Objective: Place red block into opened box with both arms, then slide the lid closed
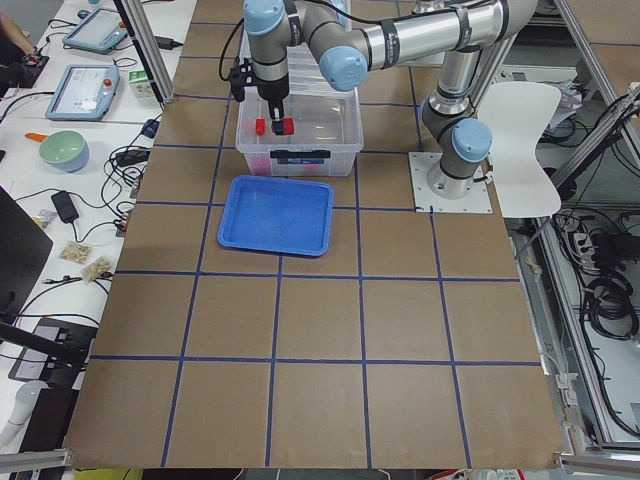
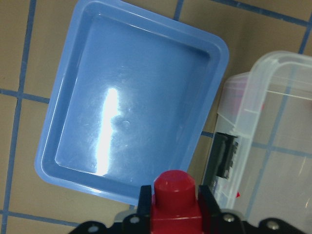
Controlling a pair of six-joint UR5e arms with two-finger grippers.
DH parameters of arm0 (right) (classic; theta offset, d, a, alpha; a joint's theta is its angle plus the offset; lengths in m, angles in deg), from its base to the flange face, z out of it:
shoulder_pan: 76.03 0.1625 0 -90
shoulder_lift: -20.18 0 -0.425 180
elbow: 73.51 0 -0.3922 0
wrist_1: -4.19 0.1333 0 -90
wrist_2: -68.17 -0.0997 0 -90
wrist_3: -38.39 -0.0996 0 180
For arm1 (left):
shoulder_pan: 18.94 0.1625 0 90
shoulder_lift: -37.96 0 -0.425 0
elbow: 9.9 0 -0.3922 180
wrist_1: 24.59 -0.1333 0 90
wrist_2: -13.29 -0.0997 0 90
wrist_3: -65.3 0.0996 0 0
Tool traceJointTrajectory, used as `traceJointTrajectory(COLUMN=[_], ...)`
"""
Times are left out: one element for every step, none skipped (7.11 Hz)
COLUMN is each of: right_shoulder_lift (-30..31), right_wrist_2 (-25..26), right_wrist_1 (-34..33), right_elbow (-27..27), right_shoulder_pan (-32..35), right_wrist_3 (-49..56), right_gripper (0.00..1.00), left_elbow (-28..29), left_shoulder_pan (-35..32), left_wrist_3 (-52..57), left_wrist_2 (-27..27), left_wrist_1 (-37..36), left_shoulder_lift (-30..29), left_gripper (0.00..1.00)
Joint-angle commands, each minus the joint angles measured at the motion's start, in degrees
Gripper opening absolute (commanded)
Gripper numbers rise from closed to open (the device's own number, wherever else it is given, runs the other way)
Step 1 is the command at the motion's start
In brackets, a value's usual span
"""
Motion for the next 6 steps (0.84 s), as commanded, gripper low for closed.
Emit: traceJointTrajectory(right_shoulder_lift=[6.5, 9.1, 10.2, 10.4, 10.4, 10.5], right_wrist_2=[0.3, 0.5, 0.7, 0.9, 2.4, 2.4], right_wrist_1=[5.8, 7.4, 7.9, 8.1, 7.9, 8.1], right_elbow=[-0.3, -0.3, -0.3, -0.3, -0.3, -0.3], right_shoulder_pan=[-0.1, -0.1, -0.2, -0.3, -0.3, -0.3], right_wrist_3=[0.0, 0.0, -0.1, 0.0, 0.0, 0.0], right_gripper=[1.0, 1.0, 1.0, 1.0, 1.0, 1.0], left_elbow=[-3.8, -7.4, -11.6, -15.4, -19.4, -22.3], left_shoulder_pan=[-9.6, -9.8, -9.9, -9.8, -9.7, -9.5], left_wrist_3=[1.2, 5.8, 6.0, 5.1, 5.1, 4.4], left_wrist_2=[-0.5, -0.6, -0.6, 0.1, 0.5, 1.8], left_wrist_1=[-5.4, -9.8, -12.6, -18.2, -25.2, -28.1], left_shoulder_lift=[-1.0, -0.9, -0.7, -0.9, -1.6, -2.6], left_gripper=[0.12, 0.12, 0.12, 0.12, 0.12, 0.12])
